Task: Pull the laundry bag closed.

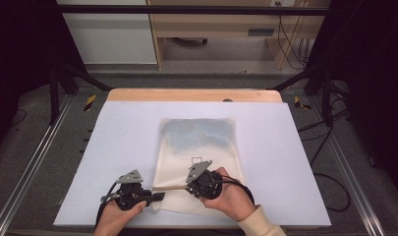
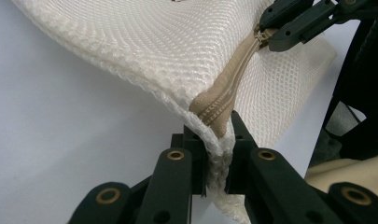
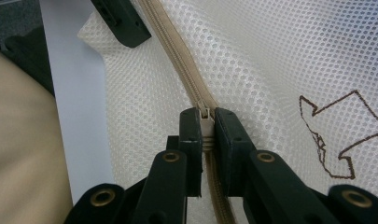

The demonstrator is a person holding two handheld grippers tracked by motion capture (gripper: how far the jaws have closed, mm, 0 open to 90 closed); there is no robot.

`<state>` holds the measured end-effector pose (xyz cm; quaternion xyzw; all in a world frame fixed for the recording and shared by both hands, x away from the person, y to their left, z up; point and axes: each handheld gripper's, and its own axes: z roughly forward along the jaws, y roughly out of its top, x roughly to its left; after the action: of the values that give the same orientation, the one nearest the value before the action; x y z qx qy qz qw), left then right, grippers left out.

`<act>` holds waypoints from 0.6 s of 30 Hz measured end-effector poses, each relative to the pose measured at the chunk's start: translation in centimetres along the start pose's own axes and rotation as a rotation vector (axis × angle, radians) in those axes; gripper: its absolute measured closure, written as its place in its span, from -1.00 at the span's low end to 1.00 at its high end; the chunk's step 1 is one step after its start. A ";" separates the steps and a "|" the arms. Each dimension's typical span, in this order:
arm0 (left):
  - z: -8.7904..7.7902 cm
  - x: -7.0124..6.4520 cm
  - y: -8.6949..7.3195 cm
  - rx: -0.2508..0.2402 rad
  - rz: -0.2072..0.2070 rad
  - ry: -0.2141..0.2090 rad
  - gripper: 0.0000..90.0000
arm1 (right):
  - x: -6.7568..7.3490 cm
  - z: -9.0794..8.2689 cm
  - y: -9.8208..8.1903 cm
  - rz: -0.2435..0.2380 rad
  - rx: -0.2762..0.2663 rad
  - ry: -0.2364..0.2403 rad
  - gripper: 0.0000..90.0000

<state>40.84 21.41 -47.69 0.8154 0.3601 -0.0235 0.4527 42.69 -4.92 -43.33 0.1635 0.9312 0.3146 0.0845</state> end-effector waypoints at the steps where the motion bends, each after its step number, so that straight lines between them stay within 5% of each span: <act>1: 0.0 0.0 0.0 0.002 0.000 -0.001 0.83 | 0.0 0.0 0.0 0.000 0.000 -0.001 0.83; 18: 0.0 -0.1 0.0 0.009 0.005 0.002 0.83 | 0.1 -0.1 -0.2 0.003 0.004 -0.004 0.83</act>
<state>40.79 21.32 -47.65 0.8182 0.3585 -0.0235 0.4489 42.48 -5.08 -43.36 0.1656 0.9314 0.3126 0.0855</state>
